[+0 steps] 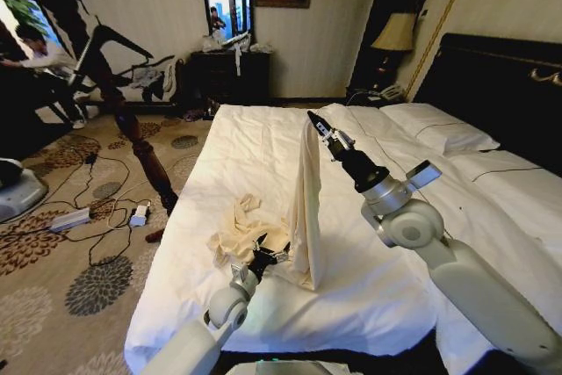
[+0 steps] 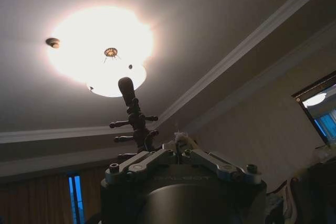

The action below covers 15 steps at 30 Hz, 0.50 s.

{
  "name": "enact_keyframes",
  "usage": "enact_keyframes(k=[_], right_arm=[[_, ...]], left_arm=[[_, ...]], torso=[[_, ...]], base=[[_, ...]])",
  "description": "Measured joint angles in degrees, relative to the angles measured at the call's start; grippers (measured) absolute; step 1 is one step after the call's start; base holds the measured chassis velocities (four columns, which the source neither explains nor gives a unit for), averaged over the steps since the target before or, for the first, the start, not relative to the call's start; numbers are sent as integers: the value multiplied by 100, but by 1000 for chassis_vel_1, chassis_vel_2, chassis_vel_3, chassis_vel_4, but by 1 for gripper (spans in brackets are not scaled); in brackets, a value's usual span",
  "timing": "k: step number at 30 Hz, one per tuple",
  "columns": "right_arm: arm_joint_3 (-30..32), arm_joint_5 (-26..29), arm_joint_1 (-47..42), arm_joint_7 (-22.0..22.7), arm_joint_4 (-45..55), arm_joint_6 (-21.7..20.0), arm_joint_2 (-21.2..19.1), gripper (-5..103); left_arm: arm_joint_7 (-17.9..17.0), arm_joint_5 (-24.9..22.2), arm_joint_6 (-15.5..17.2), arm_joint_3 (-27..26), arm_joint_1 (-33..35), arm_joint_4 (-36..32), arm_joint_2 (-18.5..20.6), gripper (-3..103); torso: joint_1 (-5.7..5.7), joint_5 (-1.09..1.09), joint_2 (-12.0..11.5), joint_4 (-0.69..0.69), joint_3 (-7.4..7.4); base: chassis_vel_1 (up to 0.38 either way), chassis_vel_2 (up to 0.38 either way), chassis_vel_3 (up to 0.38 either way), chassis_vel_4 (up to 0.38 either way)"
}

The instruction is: Pick up the clothes from the bed and hang them on the clothes hanger.

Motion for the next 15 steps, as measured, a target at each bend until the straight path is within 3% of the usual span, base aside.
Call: enact_keyframes(k=[6,15], right_arm=[[38,7,22,2,-44,31,14,0],[-148,18,182,10,-43,36,84,0]], left_arm=[[8,-78,-9,-274,112,-59,165,103],[-53,258,107,198,-378,486,-448,99]], torso=[[0,0,0,2,0],[0,0,-1,0,0]], base=[[0,0,0,0],[0,0,0,0]])
